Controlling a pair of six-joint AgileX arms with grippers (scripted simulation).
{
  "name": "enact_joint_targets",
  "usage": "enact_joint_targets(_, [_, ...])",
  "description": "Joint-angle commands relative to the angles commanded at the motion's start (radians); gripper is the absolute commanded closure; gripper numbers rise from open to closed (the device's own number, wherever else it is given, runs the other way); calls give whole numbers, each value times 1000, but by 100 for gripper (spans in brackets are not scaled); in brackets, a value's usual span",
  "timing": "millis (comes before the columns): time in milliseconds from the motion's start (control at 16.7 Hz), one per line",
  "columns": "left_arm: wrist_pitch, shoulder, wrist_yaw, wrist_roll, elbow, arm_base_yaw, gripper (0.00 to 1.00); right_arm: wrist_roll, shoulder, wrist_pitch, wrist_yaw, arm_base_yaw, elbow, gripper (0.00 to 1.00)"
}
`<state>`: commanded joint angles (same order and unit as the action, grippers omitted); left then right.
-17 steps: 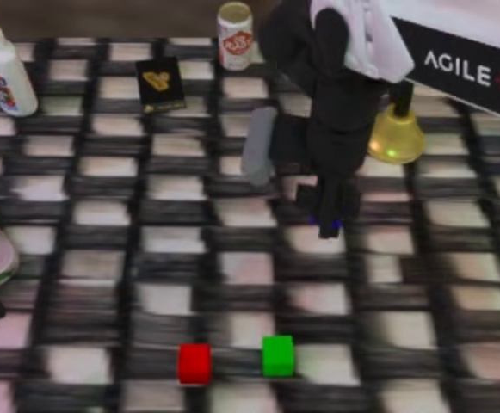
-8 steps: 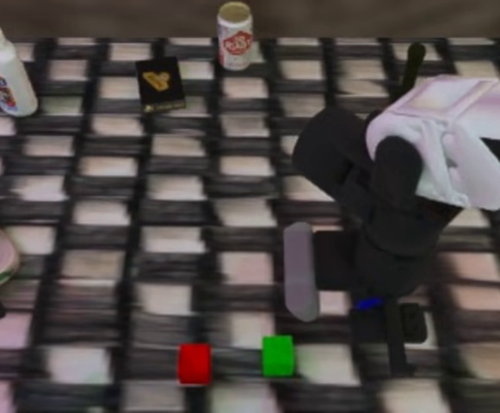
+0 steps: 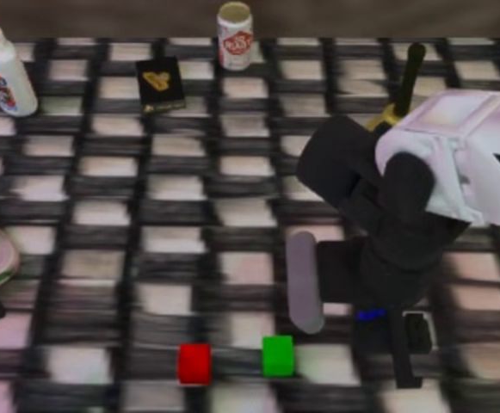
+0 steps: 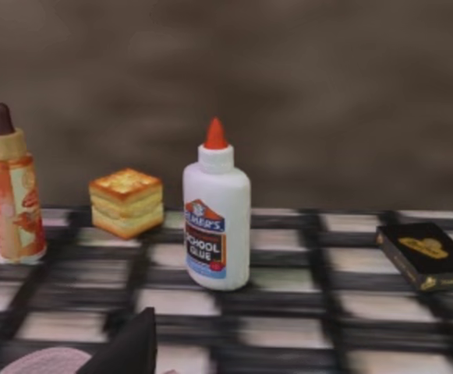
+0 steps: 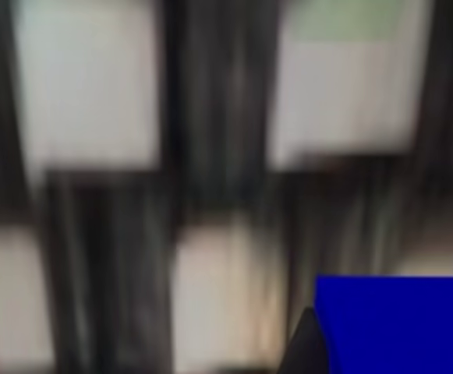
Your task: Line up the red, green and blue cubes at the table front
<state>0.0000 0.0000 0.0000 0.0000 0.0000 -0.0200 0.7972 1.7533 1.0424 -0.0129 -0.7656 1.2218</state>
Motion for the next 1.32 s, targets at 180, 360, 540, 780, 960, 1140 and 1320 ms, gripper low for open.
enact_joint_targets(180, [0, 0, 0, 0, 0, 0, 0, -2, 34, -100, 1, -1, -61, 100])
enact_joint_targets(360, [0, 0, 0, 0, 0, 0, 0, -3, 76, -224, 0, -3, -135, 100])
enact_joint_targets(540, [0, 0, 0, 0, 0, 0, 0, -2, 94, -263, 1, -6, -162, 100])
enact_joint_targets(780, [0, 0, 0, 0, 0, 0, 0, -2, 94, -263, 1, -6, -162, 92])
enact_joint_targets(960, [0, 0, 0, 0, 0, 0, 0, -2, 94, -263, 1, -6, -162, 70])
enact_joint_targets(1140, [0, 0, 0, 0, 0, 0, 0, -2, 94, -263, 1, -6, -162, 47])
enact_joint_targets(1320, [0, 0, 0, 0, 0, 0, 0, -2, 94, -263, 1, -6, -162, 25])
